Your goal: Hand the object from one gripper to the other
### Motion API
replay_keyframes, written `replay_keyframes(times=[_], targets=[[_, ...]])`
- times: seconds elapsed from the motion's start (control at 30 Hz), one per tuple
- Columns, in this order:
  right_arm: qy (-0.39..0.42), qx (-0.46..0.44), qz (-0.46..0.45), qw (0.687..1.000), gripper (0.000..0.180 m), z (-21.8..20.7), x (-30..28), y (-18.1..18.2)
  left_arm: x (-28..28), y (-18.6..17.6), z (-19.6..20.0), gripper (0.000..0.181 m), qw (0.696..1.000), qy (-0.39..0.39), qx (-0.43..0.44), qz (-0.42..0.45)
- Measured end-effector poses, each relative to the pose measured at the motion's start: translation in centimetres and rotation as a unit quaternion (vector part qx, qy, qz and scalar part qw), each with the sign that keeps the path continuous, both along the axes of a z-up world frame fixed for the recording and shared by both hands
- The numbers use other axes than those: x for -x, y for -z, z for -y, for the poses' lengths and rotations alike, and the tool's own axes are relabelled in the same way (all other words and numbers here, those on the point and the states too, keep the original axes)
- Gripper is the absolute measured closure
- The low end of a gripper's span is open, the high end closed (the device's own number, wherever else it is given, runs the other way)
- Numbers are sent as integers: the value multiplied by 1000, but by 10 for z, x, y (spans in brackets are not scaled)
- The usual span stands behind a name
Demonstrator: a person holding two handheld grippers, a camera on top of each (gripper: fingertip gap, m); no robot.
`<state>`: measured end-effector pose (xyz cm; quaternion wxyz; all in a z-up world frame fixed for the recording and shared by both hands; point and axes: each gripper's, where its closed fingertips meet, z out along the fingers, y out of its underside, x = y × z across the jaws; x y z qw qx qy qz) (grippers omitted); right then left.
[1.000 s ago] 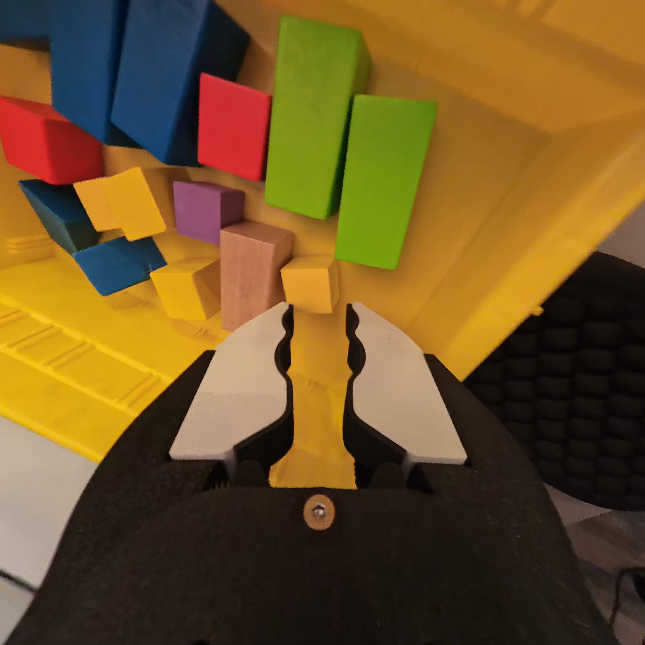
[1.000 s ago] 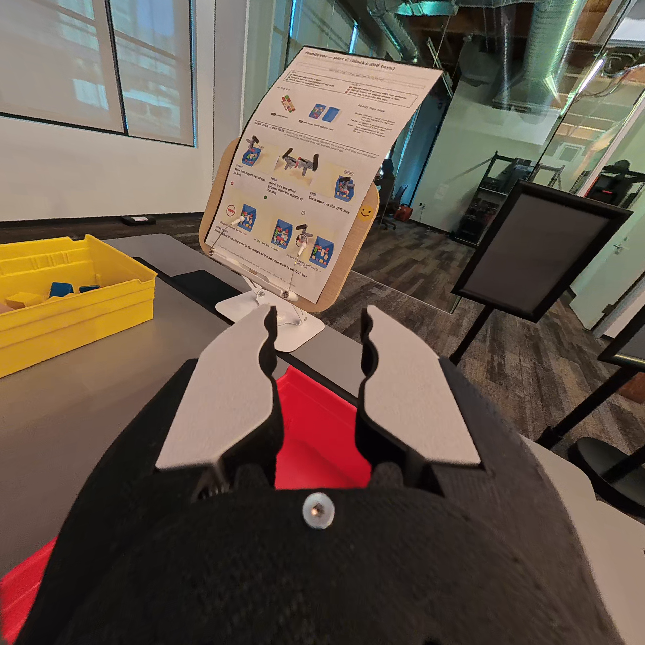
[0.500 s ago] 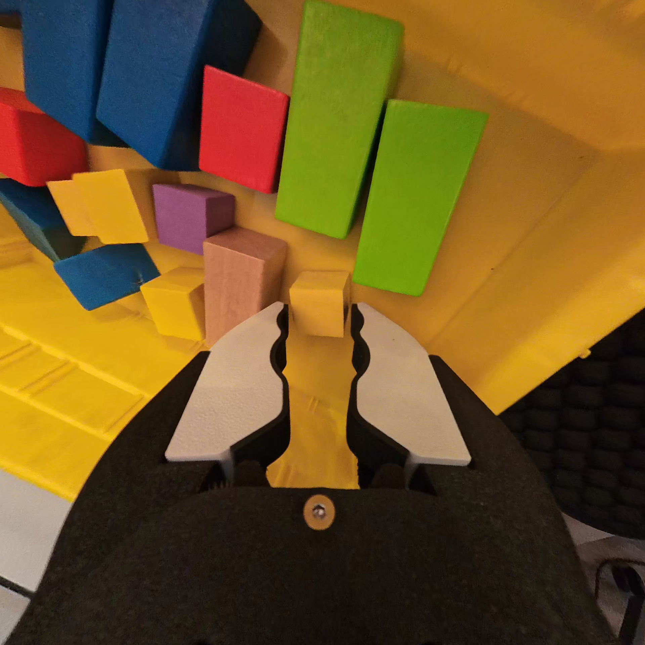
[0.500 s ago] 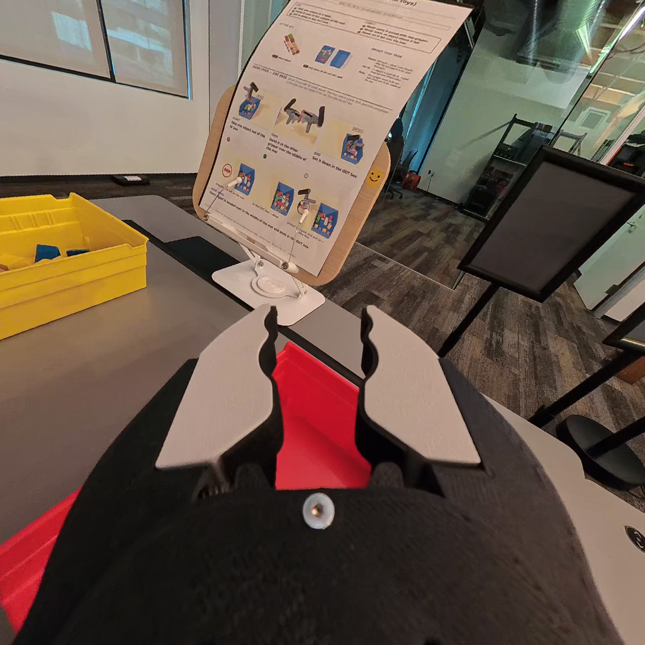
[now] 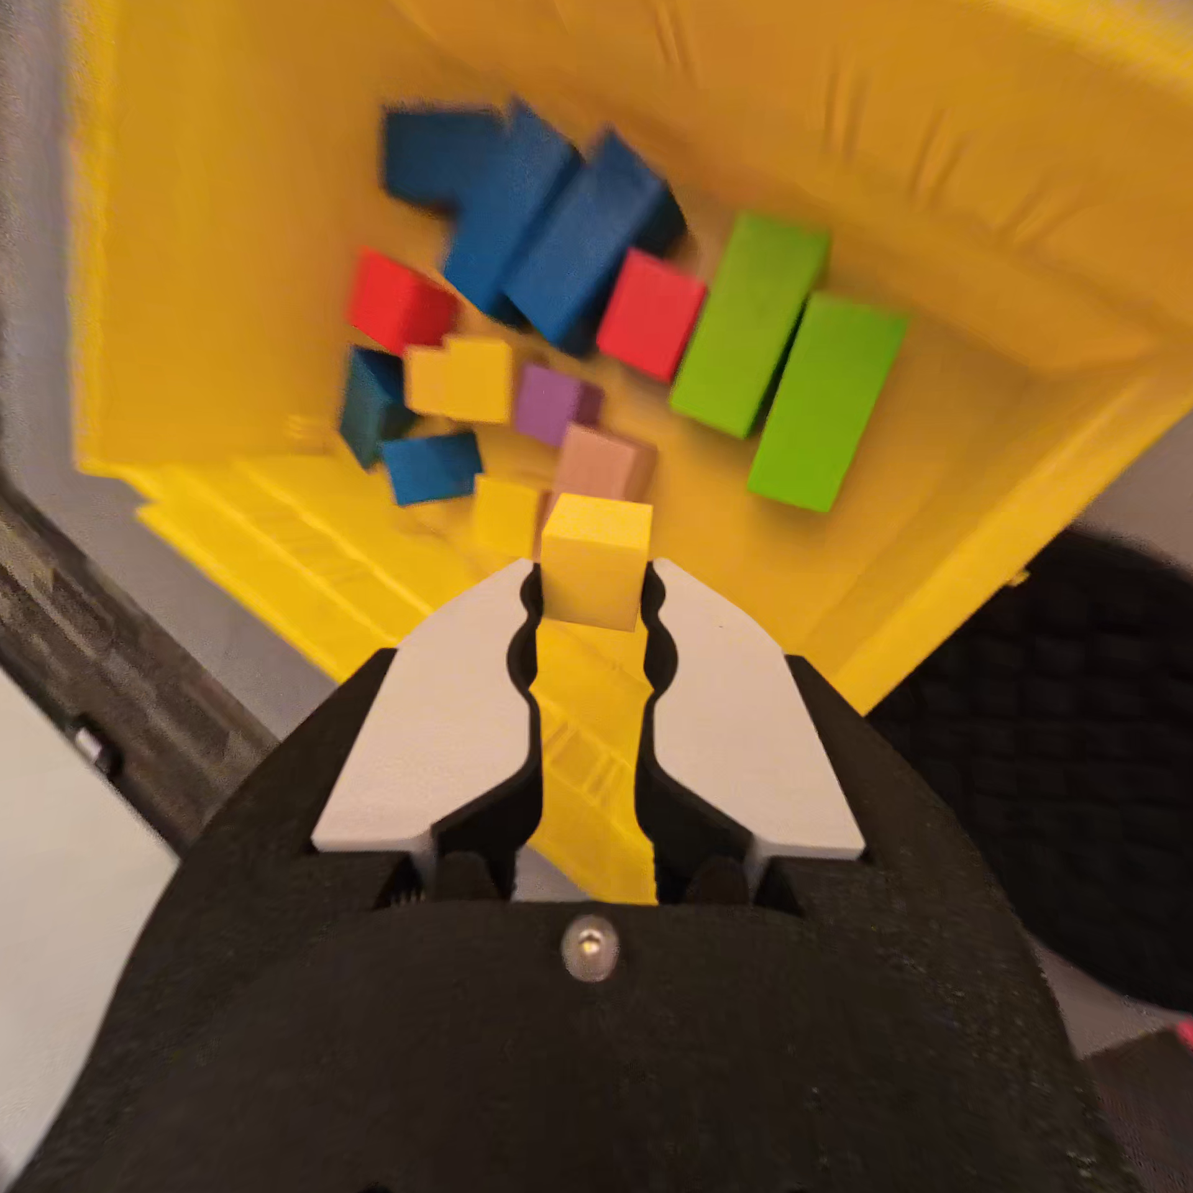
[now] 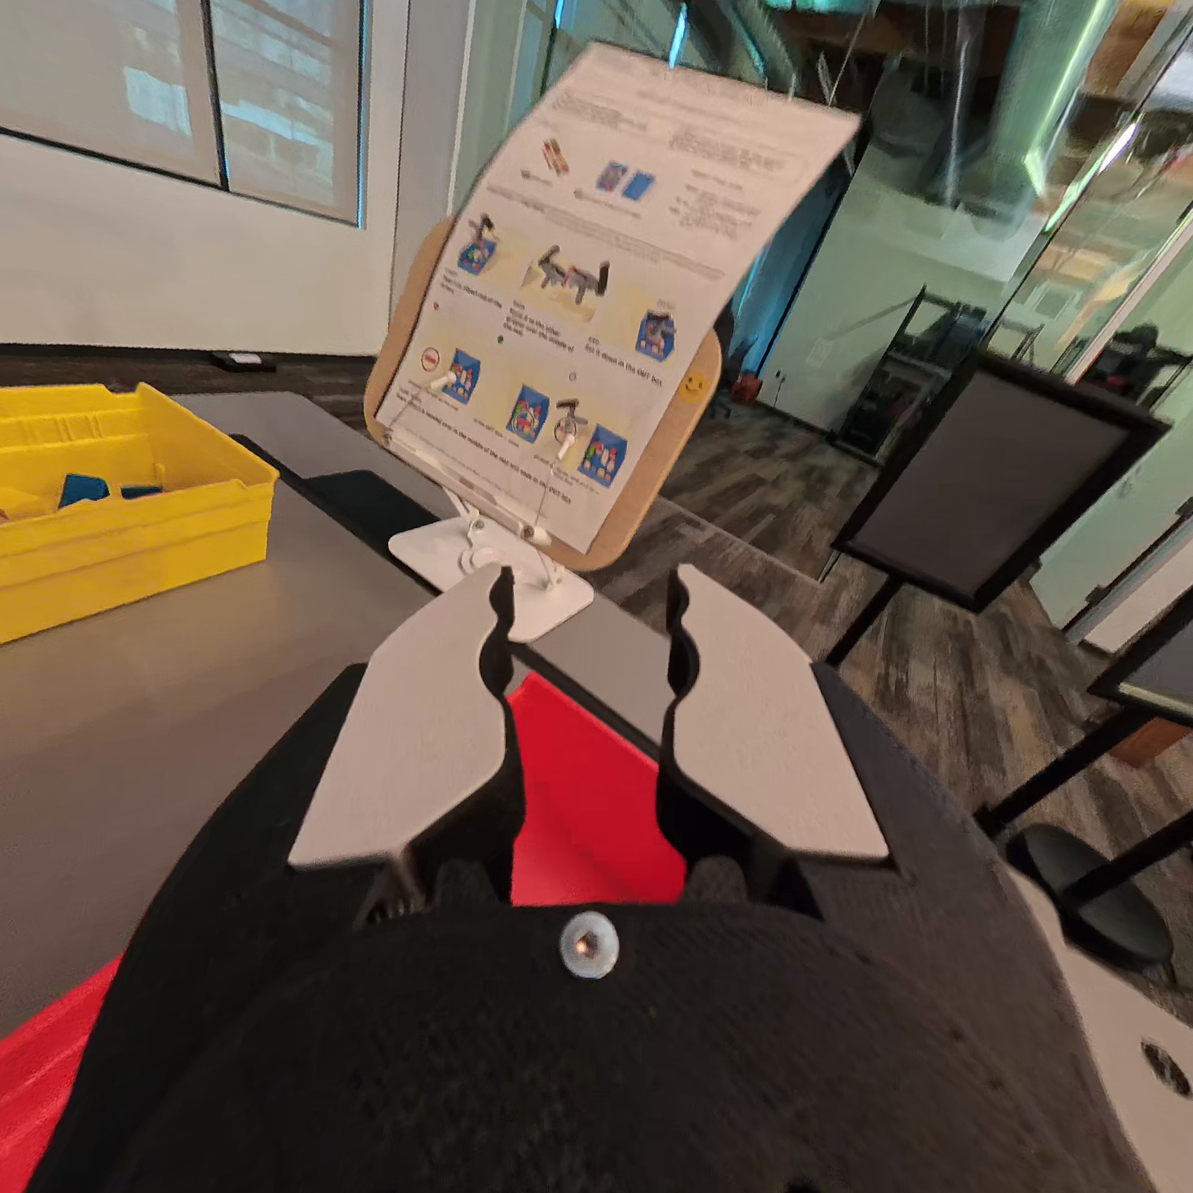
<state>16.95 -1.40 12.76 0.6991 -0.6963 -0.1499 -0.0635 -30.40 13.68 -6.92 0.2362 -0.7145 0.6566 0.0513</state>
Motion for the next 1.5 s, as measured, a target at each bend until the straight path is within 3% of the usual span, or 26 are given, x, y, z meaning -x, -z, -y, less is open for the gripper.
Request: replay_keyframes(times=[0.13,0.23,0.3,0.47,0.63,0.67,1.03,1.23,1.27,1.33,1.43,1.5], targets=[[-67,-96,58,991,132,-2,53,-27,-51,-93,19,152,974,25,-6,225],[-112,-159,142,971,132,-5,112,-35,-100,-154,64,152,921,102,68,371],[-144,-179,189,955,128,-5,155,-34,-129,-180,96,152,887,152,125,418],[-209,-241,261,911,127,16,236,-33,-187,-200,143,152,834,221,229,450],[-199,-231,342,889,127,15,258,-17,-205,-212,177,152,713,253,420,502],[-197,-228,347,888,128,13,259,-14,-208,-210,176,152,707,252,432,500],[-194,-217,354,889,149,3,272,-1,-214,-184,178,152,739,255,420,462],[-200,-195,363,889,152,3,270,5,-214,-179,177,152,736,253,433,454],[-199,-187,366,890,152,3,266,4,-213,-177,176,144,740,249,435,448],[-153,-164,371,901,151,1,234,-7,-210,-172,169,116,758,232,428,434],[-55,-53,282,956,151,-11,138,-11,-201,-172,158,120,779,224,393,434],[32,85,188,978,151,-25,56,26,-196,-177,152,127,784,216,377,444]])
